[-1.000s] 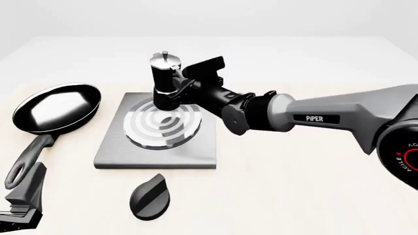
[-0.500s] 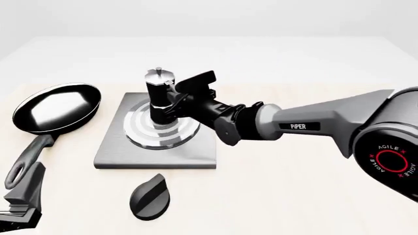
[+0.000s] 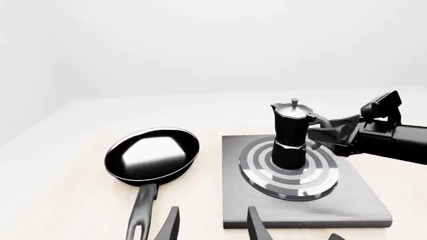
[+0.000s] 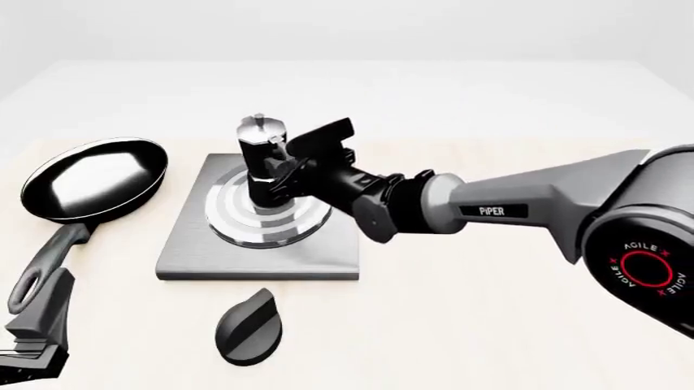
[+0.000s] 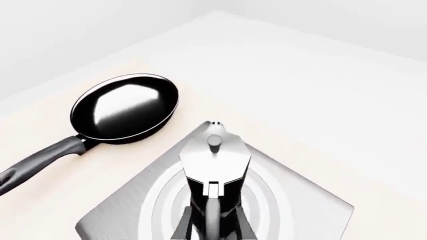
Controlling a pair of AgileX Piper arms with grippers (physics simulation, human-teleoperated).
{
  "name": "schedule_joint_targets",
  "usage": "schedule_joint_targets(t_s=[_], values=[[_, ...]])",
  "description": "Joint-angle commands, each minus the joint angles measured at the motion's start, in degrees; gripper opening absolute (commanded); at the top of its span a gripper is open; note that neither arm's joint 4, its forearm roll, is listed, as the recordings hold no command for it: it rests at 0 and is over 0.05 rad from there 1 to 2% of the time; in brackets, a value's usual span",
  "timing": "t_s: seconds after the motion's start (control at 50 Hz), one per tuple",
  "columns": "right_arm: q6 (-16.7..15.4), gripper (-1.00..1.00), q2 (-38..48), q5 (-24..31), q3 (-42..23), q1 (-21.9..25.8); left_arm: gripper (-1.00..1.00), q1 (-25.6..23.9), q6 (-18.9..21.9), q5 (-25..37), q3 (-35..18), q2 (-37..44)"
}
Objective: Turn on the stove and put the moka pot on it.
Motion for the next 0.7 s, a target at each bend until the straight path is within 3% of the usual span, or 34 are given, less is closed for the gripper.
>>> schedule_joint_targets(t_s=[0.02,0.32,0.7], values=[[0.6,1.0,-1.1,0.1,1.1,1.1,1.0,0.0,-0.1,0.0,0.0,0.0],[-1.2,1.0,-8.1,2.9,3.7,0.7,1.0,-0.1,-0.2,-0.1,0.0,0.0],[-6.8,1.0,-25.0,10.3,10.6,2.3,1.0,-0.1,0.3,-0.7,0.0,0.0]])
